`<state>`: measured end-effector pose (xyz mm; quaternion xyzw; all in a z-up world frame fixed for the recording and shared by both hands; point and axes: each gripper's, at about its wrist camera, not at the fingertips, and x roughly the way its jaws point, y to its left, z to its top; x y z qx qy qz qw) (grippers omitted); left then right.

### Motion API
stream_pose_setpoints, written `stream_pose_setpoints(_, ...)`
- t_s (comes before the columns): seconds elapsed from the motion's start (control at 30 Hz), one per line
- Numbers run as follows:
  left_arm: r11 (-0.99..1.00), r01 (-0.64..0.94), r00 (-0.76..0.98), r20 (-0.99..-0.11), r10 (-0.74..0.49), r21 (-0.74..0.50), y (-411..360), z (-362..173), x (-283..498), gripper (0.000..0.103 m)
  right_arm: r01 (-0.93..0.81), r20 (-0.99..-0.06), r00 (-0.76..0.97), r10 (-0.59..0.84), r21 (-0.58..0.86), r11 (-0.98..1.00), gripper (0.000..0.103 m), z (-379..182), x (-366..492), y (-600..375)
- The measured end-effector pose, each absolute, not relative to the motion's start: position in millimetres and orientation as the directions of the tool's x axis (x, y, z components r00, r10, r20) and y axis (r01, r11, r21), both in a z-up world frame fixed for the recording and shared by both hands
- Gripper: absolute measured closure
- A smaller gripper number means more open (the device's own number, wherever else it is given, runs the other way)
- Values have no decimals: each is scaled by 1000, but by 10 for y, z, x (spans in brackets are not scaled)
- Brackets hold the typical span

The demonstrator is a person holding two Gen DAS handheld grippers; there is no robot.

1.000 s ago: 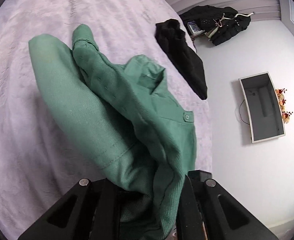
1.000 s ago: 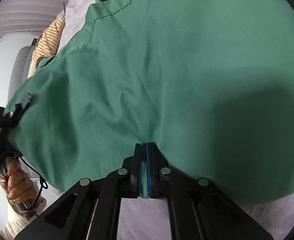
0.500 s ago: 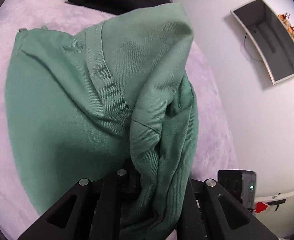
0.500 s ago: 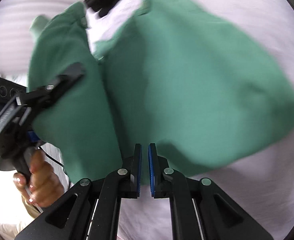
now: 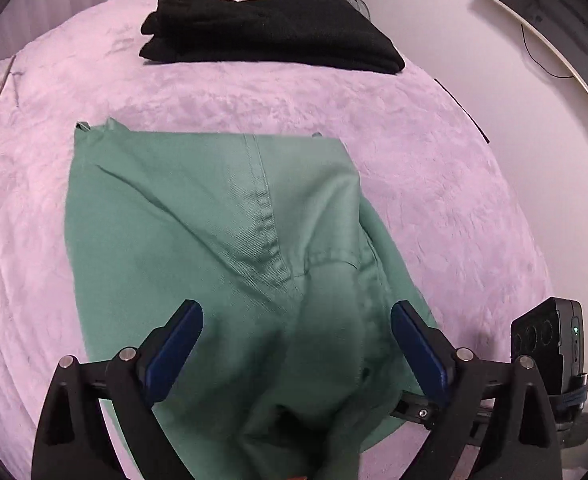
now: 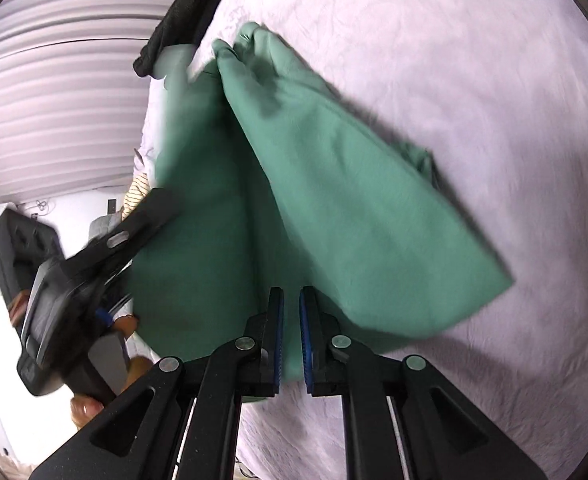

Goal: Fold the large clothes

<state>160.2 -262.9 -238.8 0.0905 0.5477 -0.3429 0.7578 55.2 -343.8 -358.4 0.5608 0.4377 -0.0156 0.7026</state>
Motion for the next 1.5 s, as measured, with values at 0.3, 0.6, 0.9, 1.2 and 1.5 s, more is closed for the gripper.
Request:
stream_pose_setpoints(0.3, 858, 461, 261, -890, -375, -226, -1812, -2237, 2123, 7, 460, -513, 732, 449, 858, 230, 38, -3551, 556, -3766)
stream_pose_setpoints(0.6, 950, 279, 249, -944, -215, -142, -1090, -2953, 2297, 7, 447, -585, 607, 538, 811, 377, 33, -3464, 1373, -3826)
stream_pose_setpoints(0.9, 944, 270, 256, -931, -259, -188, -1166, -2868, 2196, 7, 263, -702, 585, 407, 639, 723, 97, -2568, 1739, -3496)
stream_pose_setpoints(1.2, 913, 383, 271, -927, -259, -142, -1586, -2975, 2073, 7, 512, -748, 534, 394, 657, 554, 95, -3215, 1277, -4149)
stream_pose_setpoints(1.5, 904, 394, 208, -941, -267, -170, -1271, -2745, 1836, 7, 469, -758, 562, 330, 621, 628, 42, -2672, 626, -4157)
